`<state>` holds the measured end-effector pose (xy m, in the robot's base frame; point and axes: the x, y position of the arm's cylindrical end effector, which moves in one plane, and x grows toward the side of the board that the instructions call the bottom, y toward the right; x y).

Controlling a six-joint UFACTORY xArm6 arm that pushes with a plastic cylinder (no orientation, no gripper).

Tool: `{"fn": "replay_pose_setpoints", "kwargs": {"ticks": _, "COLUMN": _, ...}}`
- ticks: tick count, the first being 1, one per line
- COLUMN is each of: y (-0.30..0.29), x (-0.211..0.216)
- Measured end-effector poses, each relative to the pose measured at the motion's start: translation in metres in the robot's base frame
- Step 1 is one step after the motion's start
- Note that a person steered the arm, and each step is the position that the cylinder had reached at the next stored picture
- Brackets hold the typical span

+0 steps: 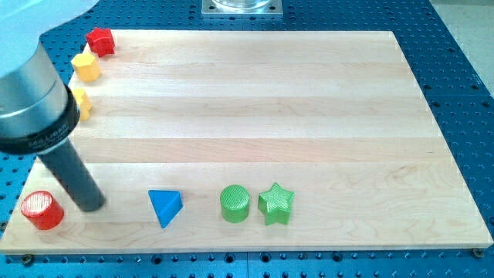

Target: Move the heart to the right side of the board

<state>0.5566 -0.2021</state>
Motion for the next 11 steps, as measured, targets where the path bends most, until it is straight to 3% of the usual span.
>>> {"fn": "replay_pose_setpoints", "kwargs": {"ticks": 2, "y": -0.02, "x": -0.083}}
{"fn": "replay_pose_setpoints", "kwargs": {"ticks": 4, "y": -0.101, "x": -0.111}}
{"fn": "replay_pose_setpoints", "kwargs": {"ticks": 6, "y": 0.059, "x": -0.161}}
{"fn": "replay_pose_setpoints", "kwargs": {"ticks": 8, "y": -0.099, "x": -0.148}}
{"fn": "replay_pose_setpoints", "kwargs": {"ticks": 9, "y": -0.037, "x": -0.172}}
{"fn": "replay_pose_setpoints", "kwargs": {"ticks": 10, "y": 0.058, "x": -0.226}}
{"fn": "replay_pose_setpoints", "kwargs": {"ticks": 11, "y": 0.031, "x": -0.24}}
